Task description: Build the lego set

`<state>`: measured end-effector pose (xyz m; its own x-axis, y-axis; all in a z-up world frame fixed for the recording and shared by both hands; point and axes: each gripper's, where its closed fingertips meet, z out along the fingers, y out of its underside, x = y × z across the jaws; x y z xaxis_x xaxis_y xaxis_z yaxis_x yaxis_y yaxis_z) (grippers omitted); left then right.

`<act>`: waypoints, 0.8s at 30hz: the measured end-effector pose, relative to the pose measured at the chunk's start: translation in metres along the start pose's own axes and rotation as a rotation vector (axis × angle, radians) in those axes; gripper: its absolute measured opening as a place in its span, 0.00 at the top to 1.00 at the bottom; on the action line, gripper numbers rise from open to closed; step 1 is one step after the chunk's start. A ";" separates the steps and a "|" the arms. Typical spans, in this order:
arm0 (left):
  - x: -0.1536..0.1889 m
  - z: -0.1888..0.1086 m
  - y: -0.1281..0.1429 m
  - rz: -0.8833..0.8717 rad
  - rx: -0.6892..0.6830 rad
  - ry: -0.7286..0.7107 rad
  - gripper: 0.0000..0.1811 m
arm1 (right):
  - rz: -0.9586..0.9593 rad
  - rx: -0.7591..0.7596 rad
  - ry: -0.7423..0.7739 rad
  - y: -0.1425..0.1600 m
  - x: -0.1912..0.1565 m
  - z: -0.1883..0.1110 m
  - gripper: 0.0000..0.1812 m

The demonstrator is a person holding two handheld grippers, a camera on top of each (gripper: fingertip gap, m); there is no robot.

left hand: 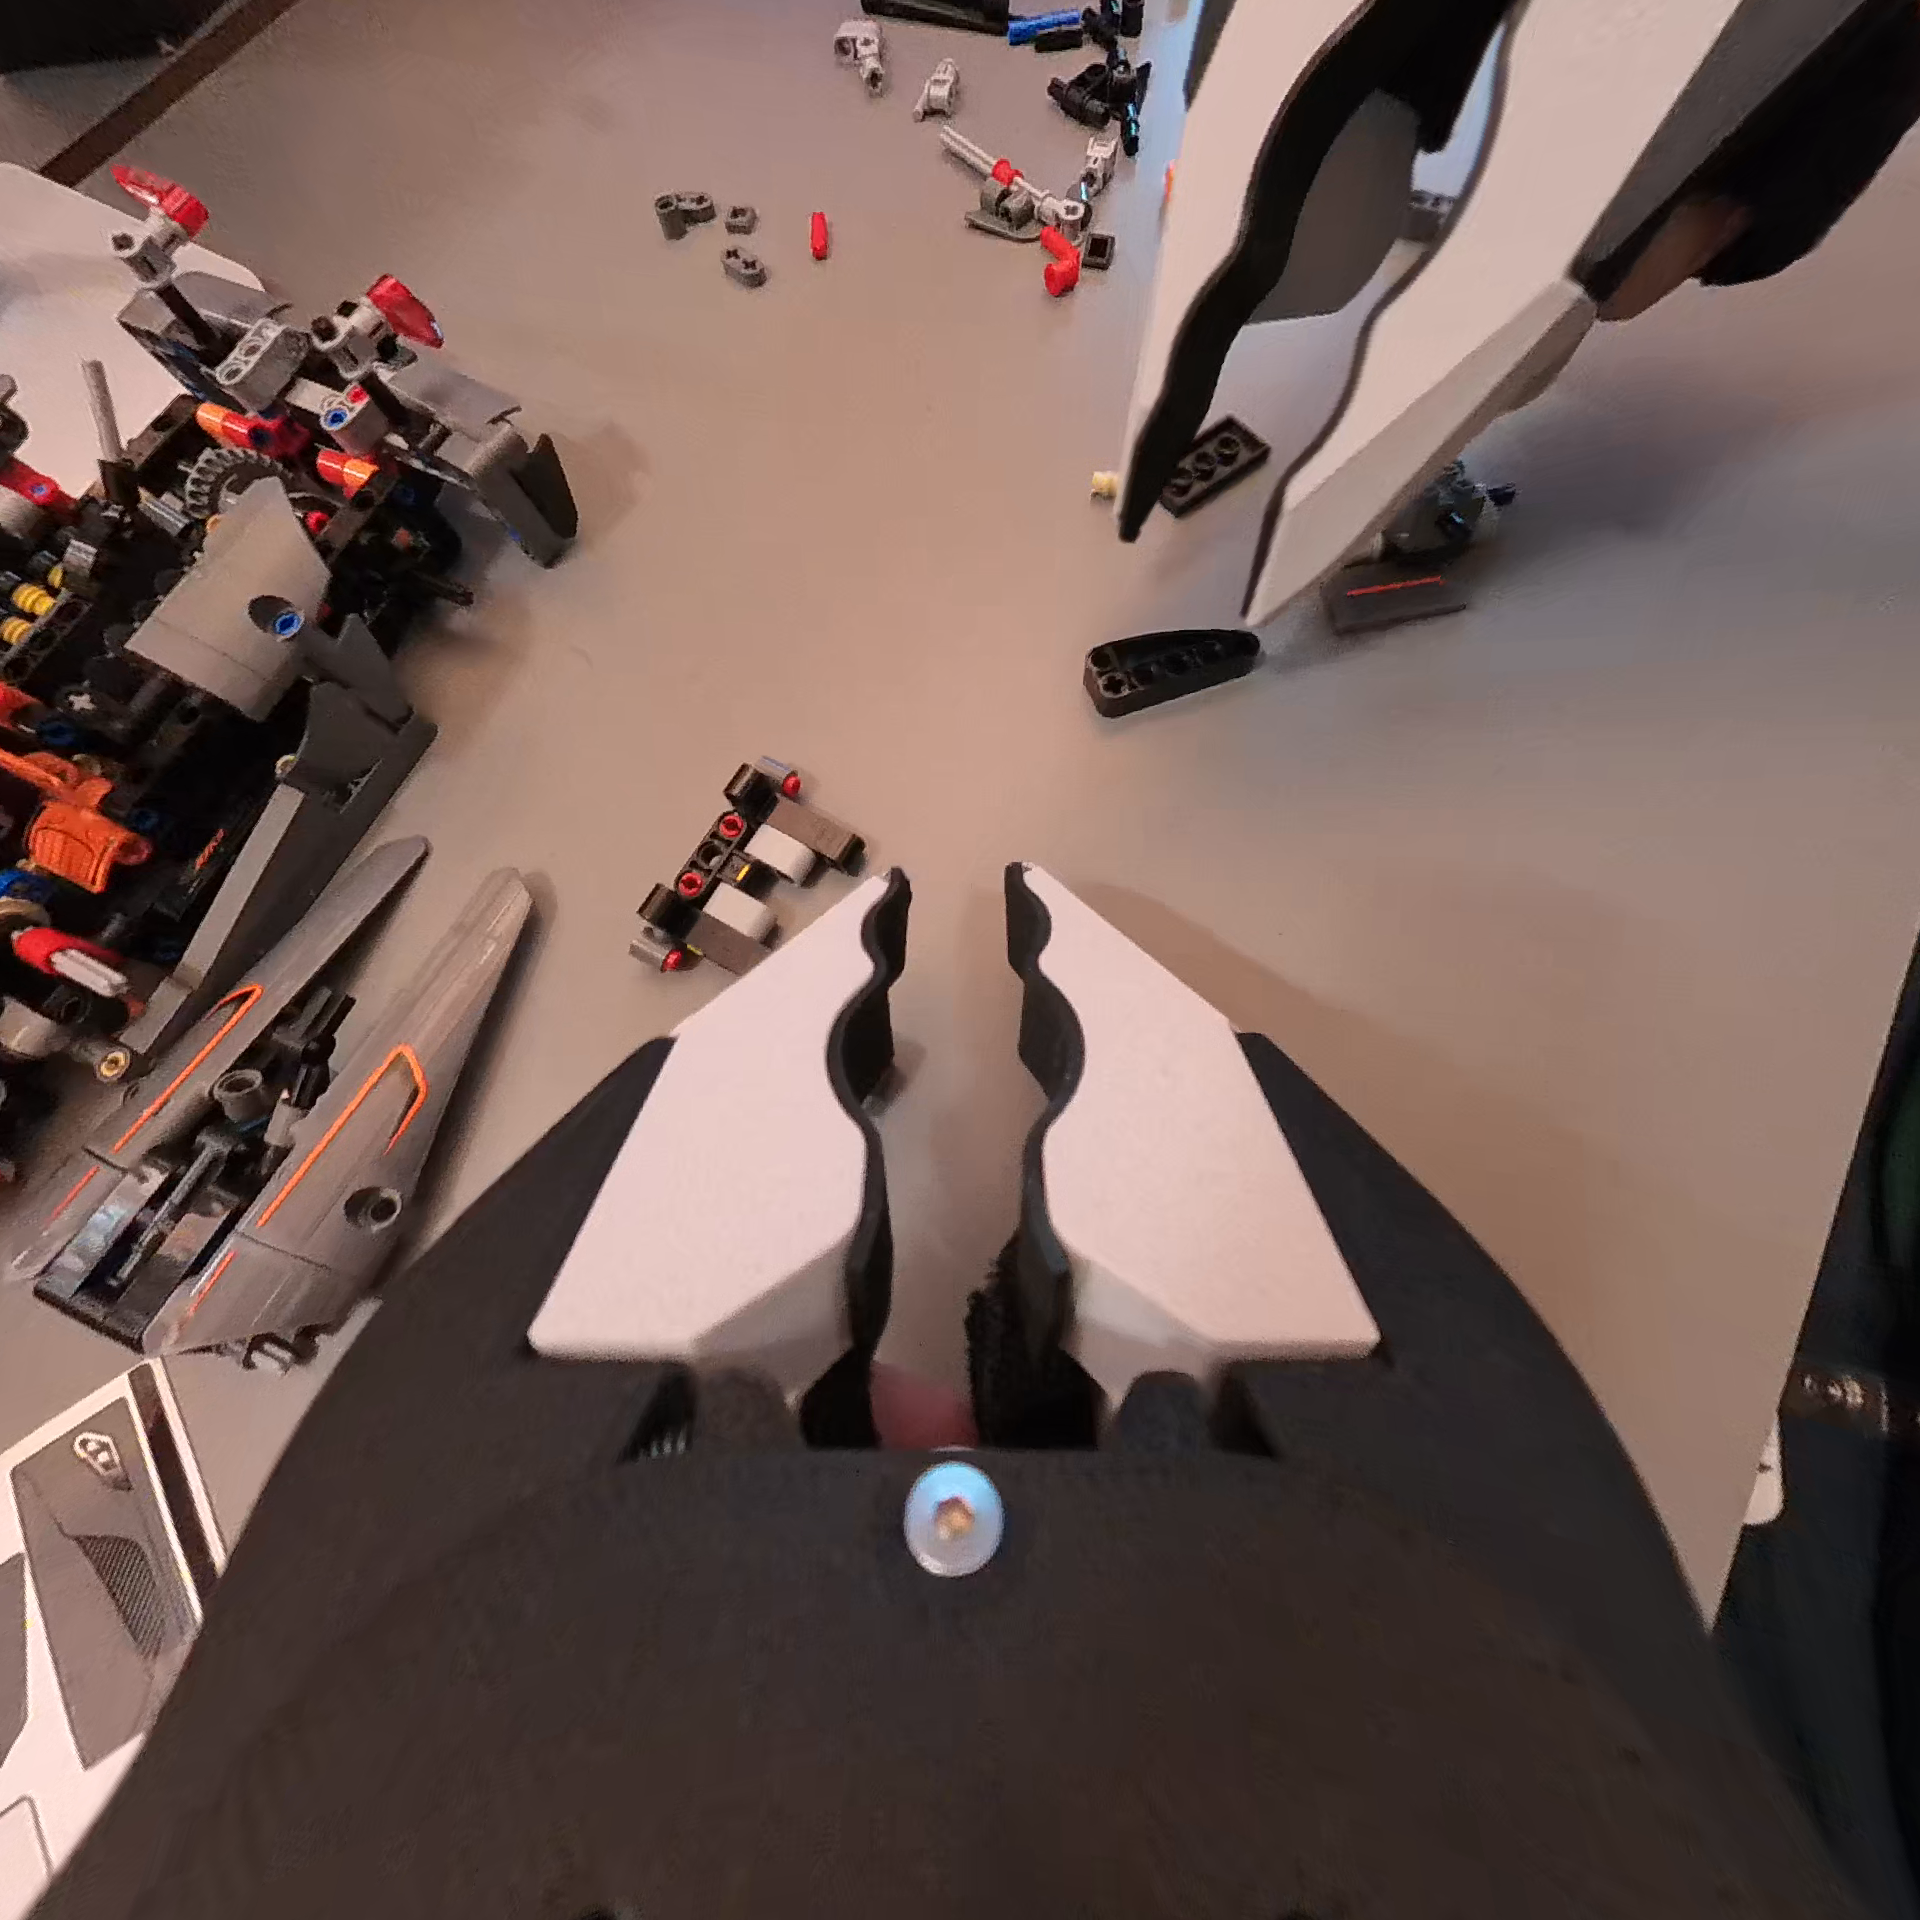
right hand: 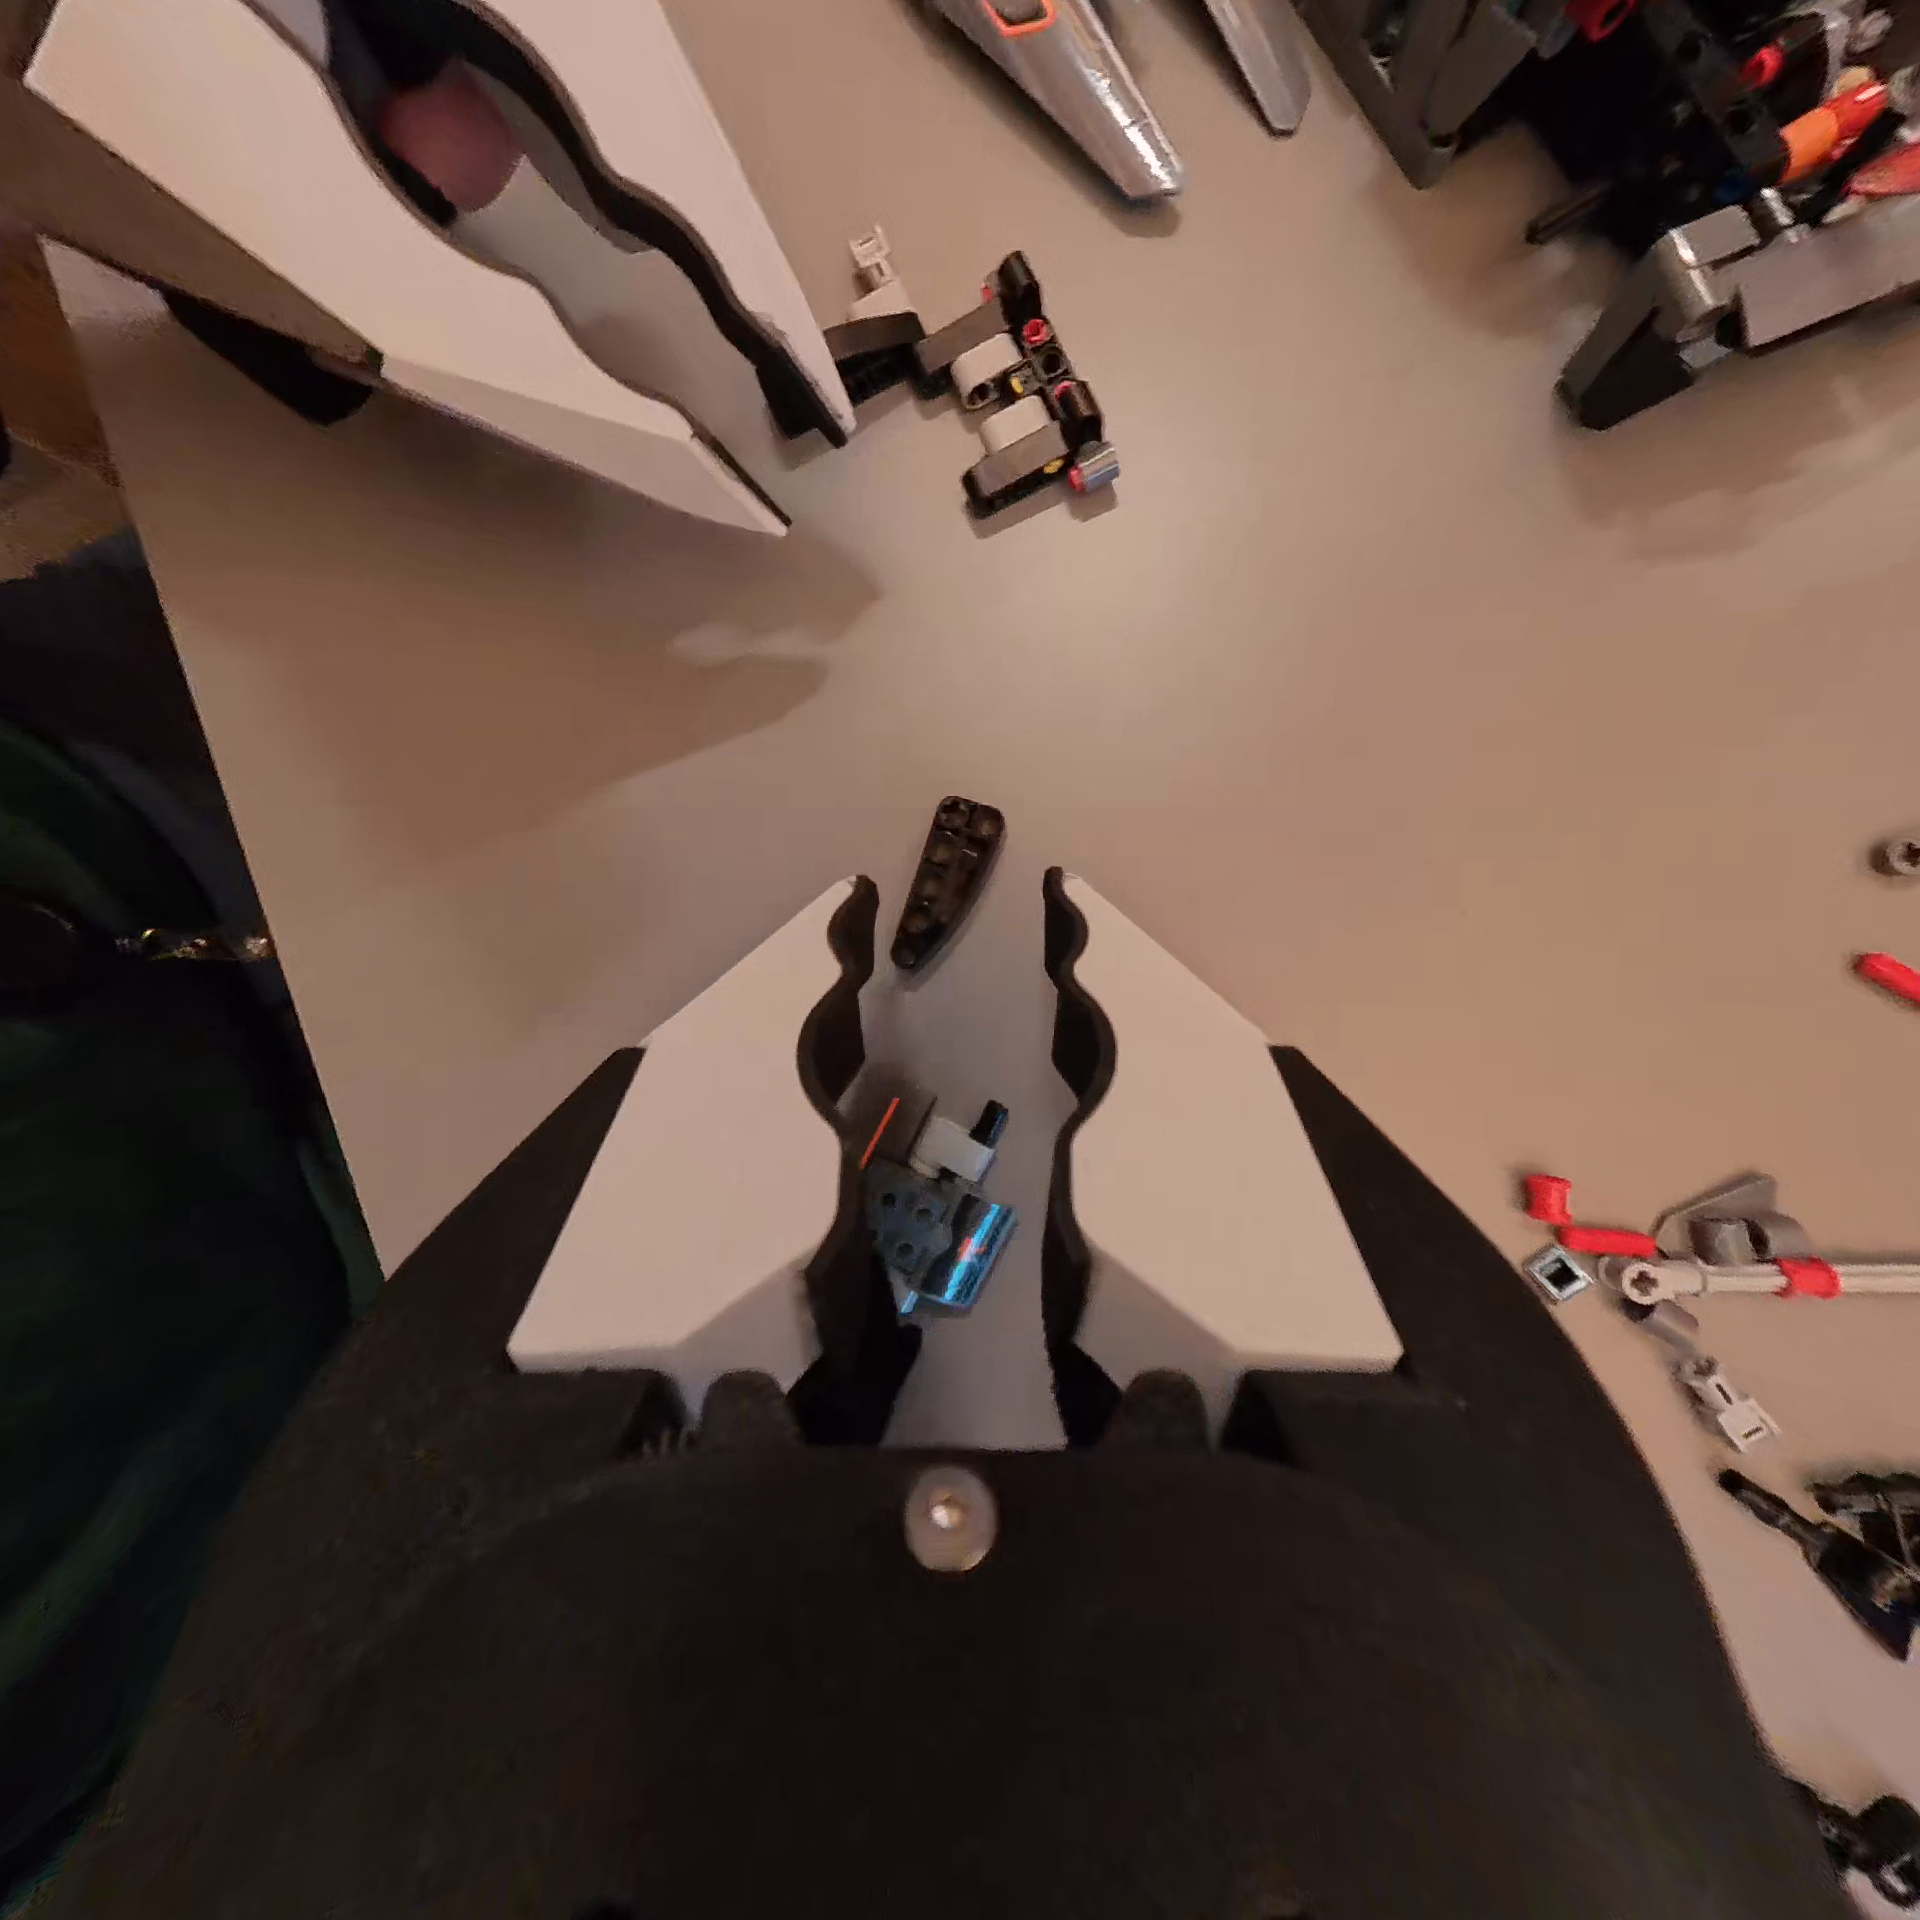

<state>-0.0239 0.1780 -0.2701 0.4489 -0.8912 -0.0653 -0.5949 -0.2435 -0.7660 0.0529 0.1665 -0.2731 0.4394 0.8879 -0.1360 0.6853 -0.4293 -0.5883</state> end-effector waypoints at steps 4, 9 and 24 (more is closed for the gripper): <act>0.000 0.001 0.001 0.002 -0.004 0.003 0.90 | -0.038 -0.091 0.017 0.010 -0.003 0.013 0.79; 0.002 0.005 -0.003 0.008 0.003 0.008 0.89 | -0.063 -0.129 0.034 0.010 -0.005 0.024 0.92; 0.037 -0.011 -0.053 -0.378 0.270 0.391 0.81 | -0.556 0.072 0.247 -0.046 -0.030 -0.015 0.93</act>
<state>0.0169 0.1539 -0.2247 0.2876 -0.8489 0.4434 -0.2292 -0.5105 -0.8288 0.0170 0.1575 -0.2294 0.1544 0.9075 0.3906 0.8132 0.1078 -0.5719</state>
